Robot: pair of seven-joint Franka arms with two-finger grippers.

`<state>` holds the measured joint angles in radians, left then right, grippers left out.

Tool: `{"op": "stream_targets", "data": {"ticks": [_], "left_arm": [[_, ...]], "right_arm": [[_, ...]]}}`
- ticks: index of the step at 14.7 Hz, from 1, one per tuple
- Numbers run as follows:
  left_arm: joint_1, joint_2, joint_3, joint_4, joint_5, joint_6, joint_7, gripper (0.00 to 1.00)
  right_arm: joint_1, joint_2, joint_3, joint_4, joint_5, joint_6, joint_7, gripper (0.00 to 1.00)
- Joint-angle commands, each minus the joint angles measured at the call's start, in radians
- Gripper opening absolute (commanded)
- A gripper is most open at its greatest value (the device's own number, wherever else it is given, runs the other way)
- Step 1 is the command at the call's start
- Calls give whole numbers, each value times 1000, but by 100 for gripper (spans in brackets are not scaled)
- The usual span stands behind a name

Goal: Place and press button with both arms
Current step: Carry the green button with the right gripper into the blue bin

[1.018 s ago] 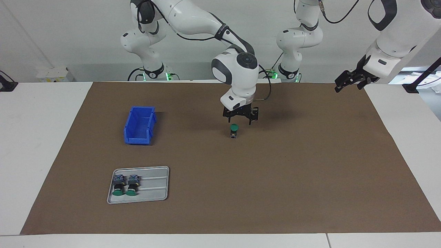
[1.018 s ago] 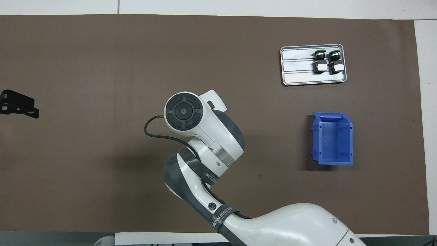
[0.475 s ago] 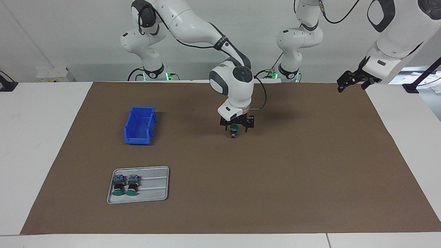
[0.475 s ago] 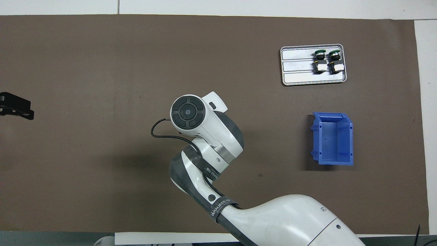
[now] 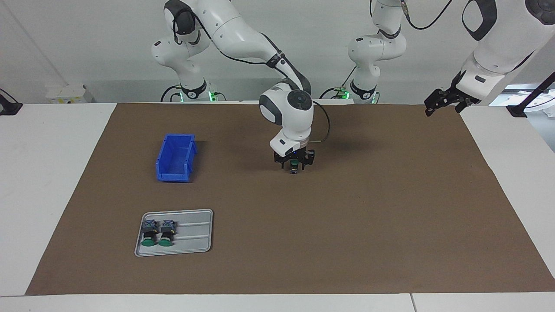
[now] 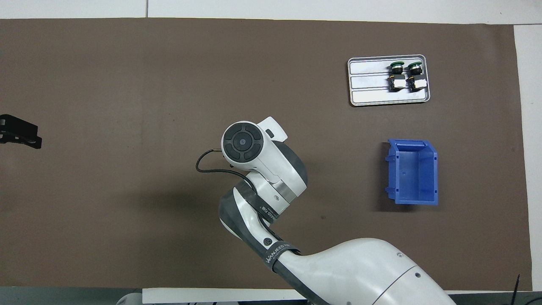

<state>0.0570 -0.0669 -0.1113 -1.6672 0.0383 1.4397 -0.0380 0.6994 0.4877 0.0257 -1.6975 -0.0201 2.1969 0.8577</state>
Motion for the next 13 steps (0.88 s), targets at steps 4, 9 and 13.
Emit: {"op": "stream_targets", "data": {"ticks": [4, 9, 13], "left_arm": [[3, 4, 4, 14, 22, -15, -2, 100], [1, 4, 2, 14, 22, -15, 0, 100], [1, 6, 2, 14, 22, -16, -2, 100]], "right_arm": [[-20, -32, 10, -4, 5, -43, -25, 0], [-168, -193, 5, -17, 8, -215, -292, 0], [-364, -435, 5, -253, 32, -237, -613, 0]]}}
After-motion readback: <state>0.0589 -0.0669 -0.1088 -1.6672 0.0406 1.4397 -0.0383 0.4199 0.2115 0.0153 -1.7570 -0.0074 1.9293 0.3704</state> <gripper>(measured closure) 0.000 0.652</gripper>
